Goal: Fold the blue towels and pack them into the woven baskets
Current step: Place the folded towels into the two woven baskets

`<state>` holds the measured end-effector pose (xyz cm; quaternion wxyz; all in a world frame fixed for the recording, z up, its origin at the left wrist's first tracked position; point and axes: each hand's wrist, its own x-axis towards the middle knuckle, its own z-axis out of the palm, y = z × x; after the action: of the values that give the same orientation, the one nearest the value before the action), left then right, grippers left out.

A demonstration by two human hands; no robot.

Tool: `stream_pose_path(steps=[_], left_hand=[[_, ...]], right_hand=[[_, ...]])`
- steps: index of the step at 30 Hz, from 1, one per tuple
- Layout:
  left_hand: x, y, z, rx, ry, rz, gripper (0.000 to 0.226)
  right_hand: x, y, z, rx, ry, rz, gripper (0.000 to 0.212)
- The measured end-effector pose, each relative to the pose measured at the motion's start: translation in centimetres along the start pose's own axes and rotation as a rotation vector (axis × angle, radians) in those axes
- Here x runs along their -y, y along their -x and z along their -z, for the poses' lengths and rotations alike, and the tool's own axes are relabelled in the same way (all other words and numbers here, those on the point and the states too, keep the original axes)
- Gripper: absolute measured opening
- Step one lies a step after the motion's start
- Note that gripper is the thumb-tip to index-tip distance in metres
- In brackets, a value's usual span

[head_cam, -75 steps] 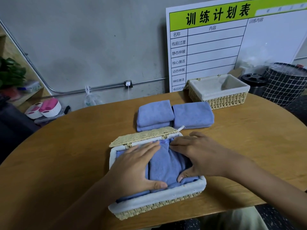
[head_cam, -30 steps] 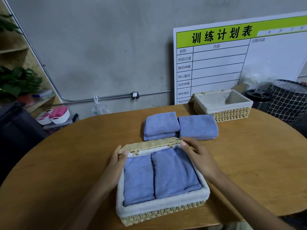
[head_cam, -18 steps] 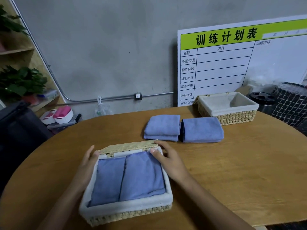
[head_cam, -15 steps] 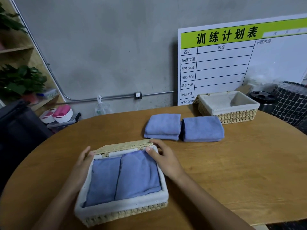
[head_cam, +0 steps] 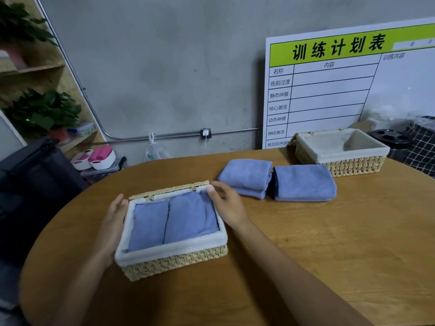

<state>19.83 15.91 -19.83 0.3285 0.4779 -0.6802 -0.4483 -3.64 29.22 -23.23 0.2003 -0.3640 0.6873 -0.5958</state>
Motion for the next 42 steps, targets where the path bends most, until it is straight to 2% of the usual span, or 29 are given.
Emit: stream_pose_path(steps=[4,7,9,14,17,21,33,39,42], left_hand=[[0.7,2.5,-0.1,0.063,0.042,-0.052,0.052],[0.4,2.7,-0.3,0.018,0.076,-0.066,0.05],[0.3,2.5,-0.7,-0.062,0.121,-0.076,0.045],[0.7,1.1,-1.0,-0.385,0.25,-0.082,0.025],[1.1,1.4,-1.7,-0.477,0.26,-0.097,0.024],[1.5,0.2,-3.3,-0.504,0.195,-0.184,0.026],[0.9,-11.1,-7.2,-0.4,0.025,-0.316,0.031],[0.7,-13.2,-8.3,-0.372,-0.038,-0.338,0.033],[0.4,-13.7,-8.1,-0.313,-0.129,-0.343,0.033]], right_hand=[[-1.4,2.6,0.0,-0.026,-0.118,-0.011,0.035],[-0.7,4.2,-0.2,-0.056,-0.163,0.012,0.036],[-0.1,5.3,-0.9,-0.082,-0.138,0.029,0.037],[0.9,3.9,-3.0,-0.149,-0.063,0.096,0.028],[1.6,1.6,-4.6,-0.199,-0.053,0.1,0.027],[2.1,-1.4,-6.1,-0.202,0.002,0.123,0.028],[0.5,-11.7,-5.1,-0.199,0.355,0.047,0.048],[0.6,-13.9,-4.4,-0.17,0.471,0.079,0.044],[0.6,-14.5,-3.8,-0.099,0.466,0.087,0.039]])
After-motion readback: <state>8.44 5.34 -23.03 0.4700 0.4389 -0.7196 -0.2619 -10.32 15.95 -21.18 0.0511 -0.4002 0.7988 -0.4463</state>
